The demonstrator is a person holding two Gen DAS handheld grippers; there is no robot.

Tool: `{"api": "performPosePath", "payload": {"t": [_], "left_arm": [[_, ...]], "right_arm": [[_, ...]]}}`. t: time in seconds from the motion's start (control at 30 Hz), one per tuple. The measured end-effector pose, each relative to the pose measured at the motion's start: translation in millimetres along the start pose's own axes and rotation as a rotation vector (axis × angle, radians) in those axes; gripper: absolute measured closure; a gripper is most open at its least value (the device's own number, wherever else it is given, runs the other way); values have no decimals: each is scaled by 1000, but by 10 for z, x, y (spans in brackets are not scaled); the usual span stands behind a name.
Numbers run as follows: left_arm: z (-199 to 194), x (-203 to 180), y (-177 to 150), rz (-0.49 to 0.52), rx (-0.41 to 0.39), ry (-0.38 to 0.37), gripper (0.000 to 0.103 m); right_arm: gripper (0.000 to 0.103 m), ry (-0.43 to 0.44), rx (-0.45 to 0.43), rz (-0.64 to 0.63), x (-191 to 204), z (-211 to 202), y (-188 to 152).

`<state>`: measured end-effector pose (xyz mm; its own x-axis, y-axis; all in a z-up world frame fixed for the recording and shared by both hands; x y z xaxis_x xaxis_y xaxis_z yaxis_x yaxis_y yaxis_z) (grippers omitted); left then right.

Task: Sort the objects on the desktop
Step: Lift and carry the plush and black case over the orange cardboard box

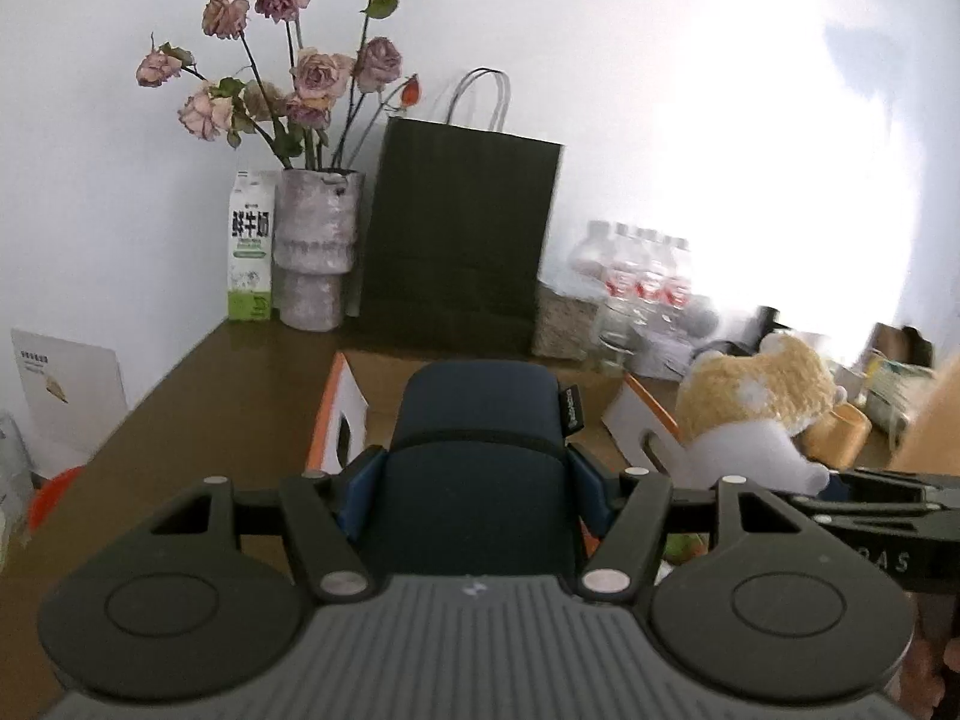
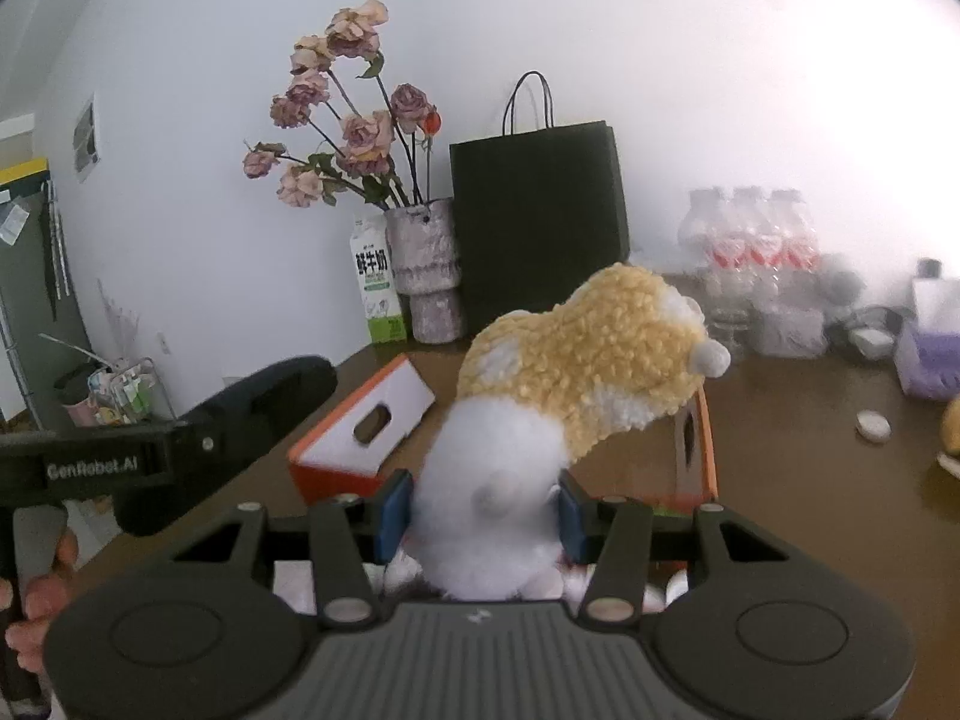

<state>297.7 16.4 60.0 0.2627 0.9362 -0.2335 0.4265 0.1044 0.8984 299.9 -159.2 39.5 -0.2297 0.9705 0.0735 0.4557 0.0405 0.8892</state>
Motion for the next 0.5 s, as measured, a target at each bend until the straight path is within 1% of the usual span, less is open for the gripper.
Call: {"api": "performPosePath", "payload": {"t": [0.07,0.13,0.23,0.33,0.5], "left_arm": [[209,112,164,-27,26,6,38],[454,229,291,-48,65,6,38],[848,394,399,-51,125,39,38],[1247,549,405,-36,194,81,38],[1800,783,240,-37,312,129,38]], "right_arm": [[55,9,30,12,5,218,170],[55,15,66,25,19,432,271],[55,24,133,32,48,816,390],[55,17,202,22,84,1190,420],[55,2,313,-9,76,1803,389]]}}
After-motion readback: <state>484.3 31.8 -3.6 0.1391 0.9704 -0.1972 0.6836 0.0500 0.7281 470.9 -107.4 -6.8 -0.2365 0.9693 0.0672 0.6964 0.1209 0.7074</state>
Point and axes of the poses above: each gripper's, at about its wrist camera, not at the fingertips, and z roughly the way its jaws point, x to its left, y to its top, the point moved 9 cm from there along z, roughly the way its jaws point, and after that the axes turned 13 degrees about -y, right-handed, at the moved point
